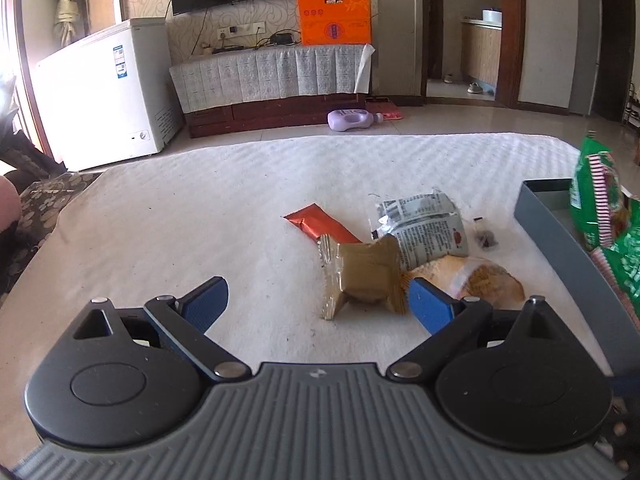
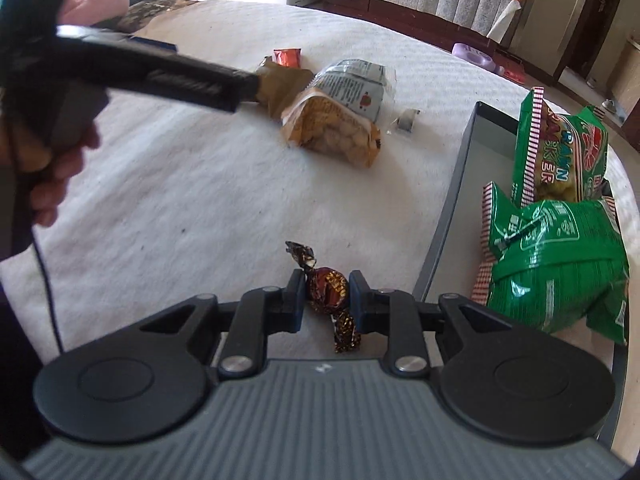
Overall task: Organize snacks
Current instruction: 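Close right tool on wrapped chocolate candy while left tool approaches brown packet, then close left tool on small brown packet while right tool holds chocolate candy, then lift brown packet with left tool while right tool holds chocolate candy up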
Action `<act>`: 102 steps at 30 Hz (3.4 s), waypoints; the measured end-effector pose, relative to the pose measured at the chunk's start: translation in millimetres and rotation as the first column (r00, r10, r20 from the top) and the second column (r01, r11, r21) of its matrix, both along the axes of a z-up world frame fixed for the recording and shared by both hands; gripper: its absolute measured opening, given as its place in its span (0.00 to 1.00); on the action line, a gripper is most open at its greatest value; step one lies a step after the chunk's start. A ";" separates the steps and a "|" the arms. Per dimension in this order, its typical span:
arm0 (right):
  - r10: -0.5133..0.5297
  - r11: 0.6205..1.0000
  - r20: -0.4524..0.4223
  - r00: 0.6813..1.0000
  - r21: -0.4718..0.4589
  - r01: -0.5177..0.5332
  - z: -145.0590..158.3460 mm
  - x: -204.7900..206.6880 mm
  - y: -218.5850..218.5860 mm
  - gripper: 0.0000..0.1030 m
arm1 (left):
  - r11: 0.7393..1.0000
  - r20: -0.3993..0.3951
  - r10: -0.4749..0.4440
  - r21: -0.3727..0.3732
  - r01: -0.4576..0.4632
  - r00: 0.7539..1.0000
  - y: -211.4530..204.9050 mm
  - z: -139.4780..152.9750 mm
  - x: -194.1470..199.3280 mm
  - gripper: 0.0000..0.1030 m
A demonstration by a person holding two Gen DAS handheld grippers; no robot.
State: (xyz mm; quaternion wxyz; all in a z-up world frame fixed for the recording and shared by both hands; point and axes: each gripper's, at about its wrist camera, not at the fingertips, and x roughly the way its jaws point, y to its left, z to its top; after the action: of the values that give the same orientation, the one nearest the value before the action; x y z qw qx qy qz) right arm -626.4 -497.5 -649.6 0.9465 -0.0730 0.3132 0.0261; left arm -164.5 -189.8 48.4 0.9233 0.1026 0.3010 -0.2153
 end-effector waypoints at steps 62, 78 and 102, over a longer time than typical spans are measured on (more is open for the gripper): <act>0.018 0.994 0.088 0.996 0.103 -0.027 0.2 -48.9 22.8 0.26 | 0.999 0.098 0.033 0.000 -0.033 0.995 41.2 25.4 -77.2 0.44; 0.005 0.992 0.155 0.988 0.120 -0.024 10.1 -68.1 6.0 0.26 | 1.000 0.132 0.018 -0.011 -0.017 0.991 42.7 22.5 -106.8 0.44; 0.019 0.990 0.164 0.986 0.132 -0.041 10.8 -66.8 8.2 0.26 | 1.000 0.156 -0.016 0.028 0.012 0.988 30.6 16.8 -99.6 0.44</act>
State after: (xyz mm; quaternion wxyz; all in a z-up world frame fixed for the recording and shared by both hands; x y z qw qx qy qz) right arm -693.2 -489.3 -638.8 0.9712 -0.0157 0.2314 0.0555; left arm -264.1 -159.2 65.2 0.9410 0.1337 0.2300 -0.2091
